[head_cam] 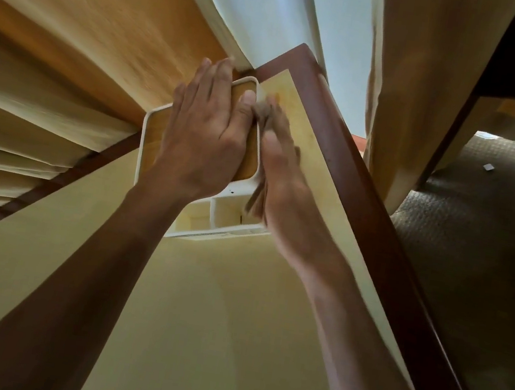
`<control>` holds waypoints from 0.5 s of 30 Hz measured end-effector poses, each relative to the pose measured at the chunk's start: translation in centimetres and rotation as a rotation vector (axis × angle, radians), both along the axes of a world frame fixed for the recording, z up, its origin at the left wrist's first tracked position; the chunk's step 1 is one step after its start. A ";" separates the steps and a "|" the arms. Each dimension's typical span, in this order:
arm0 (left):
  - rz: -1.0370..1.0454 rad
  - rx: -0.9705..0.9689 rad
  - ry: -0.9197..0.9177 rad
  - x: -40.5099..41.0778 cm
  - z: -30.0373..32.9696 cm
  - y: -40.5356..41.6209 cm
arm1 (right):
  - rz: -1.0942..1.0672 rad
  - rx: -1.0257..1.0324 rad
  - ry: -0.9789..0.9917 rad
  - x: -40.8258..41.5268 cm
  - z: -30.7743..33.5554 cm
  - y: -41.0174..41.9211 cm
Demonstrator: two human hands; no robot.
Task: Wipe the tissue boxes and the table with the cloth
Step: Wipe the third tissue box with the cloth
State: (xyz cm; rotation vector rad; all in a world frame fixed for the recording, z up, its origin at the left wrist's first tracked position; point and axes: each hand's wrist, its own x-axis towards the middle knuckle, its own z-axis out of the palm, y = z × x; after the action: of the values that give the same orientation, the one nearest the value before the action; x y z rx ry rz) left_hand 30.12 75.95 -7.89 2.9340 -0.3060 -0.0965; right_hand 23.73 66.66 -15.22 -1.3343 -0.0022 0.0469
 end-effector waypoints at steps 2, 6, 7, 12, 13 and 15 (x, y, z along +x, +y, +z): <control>0.024 0.015 -0.006 -0.1 0.2 -0.3 | 0.010 0.007 0.003 -3.7 0.3 0.2; 0.029 0.028 -0.011 -0.4 0.2 -0.6 | -0.012 0.047 -0.001 -7.8 0.2 1.2; 0.025 0.017 -0.013 -0.4 0.1 -0.5 | -0.022 0.035 0.003 -7.9 0.1 1.3; -0.019 -0.038 -0.046 0.0 -0.1 0.0 | 0.002 0.004 0.011 -4.7 0.0 0.8; -0.022 -0.042 -0.048 0.1 -0.2 0.1 | 0.000 -0.007 0.005 -3.5 0.0 0.5; -0.028 -0.047 -0.048 0.3 -0.3 0.1 | -0.002 -0.001 0.019 -0.6 0.2 -0.2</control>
State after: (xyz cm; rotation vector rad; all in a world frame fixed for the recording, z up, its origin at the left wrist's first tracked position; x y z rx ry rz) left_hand 30.41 76.10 -8.19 2.8897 -0.3517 -0.0221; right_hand 23.16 66.47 -14.98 -1.3347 0.0156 0.0577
